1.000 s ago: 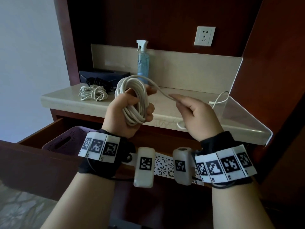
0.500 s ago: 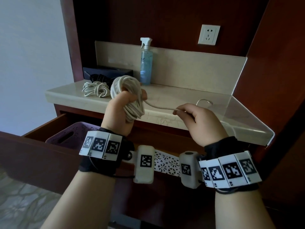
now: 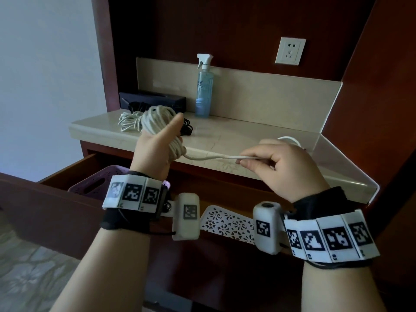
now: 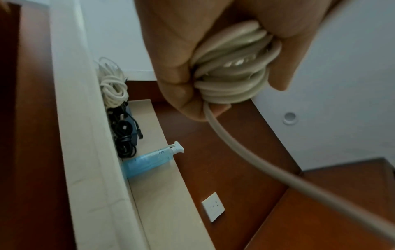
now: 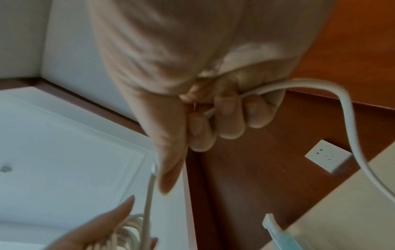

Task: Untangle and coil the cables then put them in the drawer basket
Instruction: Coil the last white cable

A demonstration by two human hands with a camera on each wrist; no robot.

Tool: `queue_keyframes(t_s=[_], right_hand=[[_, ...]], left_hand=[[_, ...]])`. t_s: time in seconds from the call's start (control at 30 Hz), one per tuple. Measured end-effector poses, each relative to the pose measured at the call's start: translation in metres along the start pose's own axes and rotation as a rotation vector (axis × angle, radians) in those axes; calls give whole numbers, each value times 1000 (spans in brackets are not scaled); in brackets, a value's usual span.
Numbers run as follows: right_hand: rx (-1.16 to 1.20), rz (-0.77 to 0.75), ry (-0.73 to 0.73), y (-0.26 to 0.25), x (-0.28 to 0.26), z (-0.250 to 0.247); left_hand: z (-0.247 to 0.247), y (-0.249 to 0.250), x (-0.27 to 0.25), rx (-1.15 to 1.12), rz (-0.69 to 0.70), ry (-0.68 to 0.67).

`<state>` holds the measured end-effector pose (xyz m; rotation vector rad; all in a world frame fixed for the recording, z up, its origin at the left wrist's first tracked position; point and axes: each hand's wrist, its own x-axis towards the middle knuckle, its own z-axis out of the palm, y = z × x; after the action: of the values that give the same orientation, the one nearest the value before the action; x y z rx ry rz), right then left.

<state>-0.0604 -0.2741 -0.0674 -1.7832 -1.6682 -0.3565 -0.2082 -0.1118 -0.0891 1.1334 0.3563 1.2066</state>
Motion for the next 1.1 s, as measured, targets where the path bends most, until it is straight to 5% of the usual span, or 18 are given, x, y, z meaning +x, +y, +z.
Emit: queue_keyframes(t_s=[0.37,0.63,0.73,0.83,0.93,1.1], right_hand=[[148,-226,230,-17,16,-5],[174,-224,338,-16,22,-3],[182,-206,400,-14,24,-5],[234,-127,414,-8,25,-9],[234,-13,308,-1,24,-5],[266,122,105,1,22,13]], left_hand=[[20,7,-17,681,152,-566],[32,13,-24,801,121,-575],[30,13,-29,733,39,-594],[25,7,-27,420,-82,-610],[23,7,-21,4,-155,-594],[21,11,-10,-324,-188,-537]])
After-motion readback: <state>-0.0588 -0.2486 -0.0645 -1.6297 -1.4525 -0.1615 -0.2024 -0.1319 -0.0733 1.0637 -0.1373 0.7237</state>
